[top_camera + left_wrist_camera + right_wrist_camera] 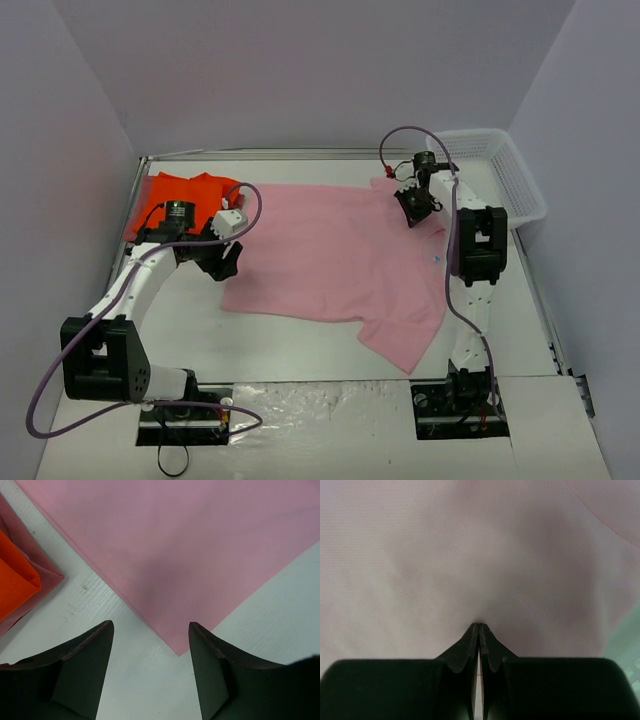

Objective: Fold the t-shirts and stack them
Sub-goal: Flatten out the tshirt

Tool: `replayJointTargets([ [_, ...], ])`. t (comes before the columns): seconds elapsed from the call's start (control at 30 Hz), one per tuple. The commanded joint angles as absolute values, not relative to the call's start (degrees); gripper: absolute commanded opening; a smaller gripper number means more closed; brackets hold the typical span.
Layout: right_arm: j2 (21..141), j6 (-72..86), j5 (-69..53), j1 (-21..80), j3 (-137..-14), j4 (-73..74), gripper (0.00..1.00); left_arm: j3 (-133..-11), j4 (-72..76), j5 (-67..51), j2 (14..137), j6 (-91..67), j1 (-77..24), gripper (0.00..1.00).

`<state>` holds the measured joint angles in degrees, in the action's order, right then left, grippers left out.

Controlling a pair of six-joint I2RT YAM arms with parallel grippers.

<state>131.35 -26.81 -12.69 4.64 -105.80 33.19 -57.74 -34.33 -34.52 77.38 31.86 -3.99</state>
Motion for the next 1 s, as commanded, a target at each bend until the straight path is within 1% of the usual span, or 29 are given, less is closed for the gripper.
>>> replayJointTargets([
  [0.0, 136.0, -26.3, -11.2, 5.4, -108.8, 34.9, 0.00, -58.0, -33.4, -35.0, 75.1, 31.1, -3.2, 0.60],
  [0.5, 146.9, -26.5, -9.5, 6.3, -126.2, 37.8, 0.00, -57.9, -33.0, -32.1, 75.6, 31.1, -1.4, 0.61],
  [0.6, 146.3, -26.6, -9.8, 6.6, -126.7, 38.3, 0.00, -57.9, -33.0, -31.4, 75.6, 31.3, -1.2, 0.61],
  [0.73, 140.8, -27.2, -11.3, 6.6, -123.6, 38.3, 0.01, -58.1, -33.1, -31.6, 75.1, 31.5, -1.2, 0.62],
  [0.77, 139.6, -27.2, -12.0, 6.5, -121.9, 38.3, 0.04, -58.2, -33.1, -31.6, 74.9, 31.6, -1.2, 0.62],
  [0.83, 135.3, -27.2, -12.7, 6.5, -120.2, 38.3, 0.16, -58.4, -33.1, -31.6, 74.3, 31.6, -1.4, 0.62],
  [0.9, 131.2, -26.8, -13.3, 6.5, -118.4, 38.6, 0.41, -58.5, -33.4, -32.4, 73.5, 31.9, -1.5, 0.63],
  [0.93, 129.8, -26.9, -13.6, 6.6, -117.4, 39.0, 0.46, -58.5, -33.4, -32.8, 72.4, 32.4, -1.6, 0.63],
  [0.97, 128.7, -26.8, -13.8, 6.6, -117.0, 39.3, 0.47, -58.5, -33.4, -33.0, 72.0, 32.6, -1.8, 0.63],
])
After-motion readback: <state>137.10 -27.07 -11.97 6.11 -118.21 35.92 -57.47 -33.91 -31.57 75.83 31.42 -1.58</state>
